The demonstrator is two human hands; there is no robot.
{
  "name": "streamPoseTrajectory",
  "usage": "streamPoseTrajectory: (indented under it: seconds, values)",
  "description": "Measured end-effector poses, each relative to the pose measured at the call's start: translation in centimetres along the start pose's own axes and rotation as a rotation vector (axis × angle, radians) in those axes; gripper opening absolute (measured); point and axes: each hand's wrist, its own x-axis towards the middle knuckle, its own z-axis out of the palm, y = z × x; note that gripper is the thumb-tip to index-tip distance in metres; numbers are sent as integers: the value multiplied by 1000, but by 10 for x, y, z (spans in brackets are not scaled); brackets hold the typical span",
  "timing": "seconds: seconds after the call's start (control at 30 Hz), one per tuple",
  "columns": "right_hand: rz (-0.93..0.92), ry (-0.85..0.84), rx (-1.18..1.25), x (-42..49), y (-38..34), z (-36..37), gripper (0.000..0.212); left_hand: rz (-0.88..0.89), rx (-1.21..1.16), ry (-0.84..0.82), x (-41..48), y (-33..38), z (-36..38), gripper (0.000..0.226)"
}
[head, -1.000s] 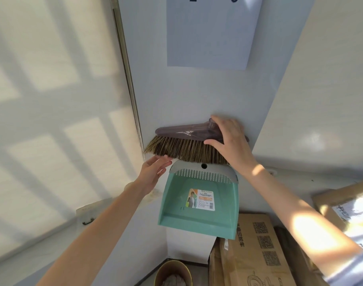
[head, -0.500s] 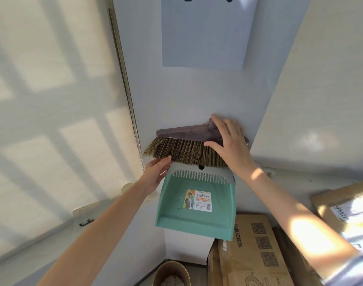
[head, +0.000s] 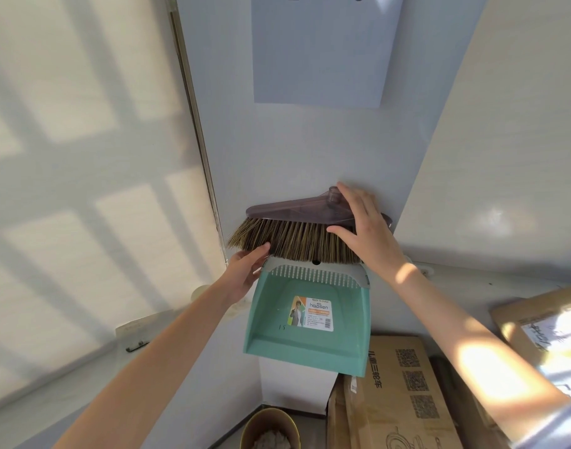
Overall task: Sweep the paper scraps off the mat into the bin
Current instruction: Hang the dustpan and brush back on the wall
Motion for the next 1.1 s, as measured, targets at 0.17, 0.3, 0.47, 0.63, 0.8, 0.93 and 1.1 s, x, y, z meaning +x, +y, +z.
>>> streamPoseTrajectory:
  seconds: [0.17,0.3,0.47,0.63,0.8,0.93,1.1]
  values:
    - [-23,23,-46,-3,4,-1,75,8,22,-4,0,1,-2,84]
    - [-20,35,-38,-3,5,-3,71,10,33,8,-1,1,-4,91]
    - [-19,35,-53,-2,6,-4,72,8,72,-10,-1,-2,-3,75]
    - [-17,24,-74,-4,7,-6,72,-5,81,-4,-1,-4,-3,80]
    - [-7,28,-74,-6,8,-6,70,-5,73,-3,-3,-2,1,88]
    - [17,30,-63,-10,10,-7,68,-9,85,-2,-6,-2,4,88]
    - [32,27,-37,-13,11,-7,67,-11,118,-18,-10,-1,7,80]
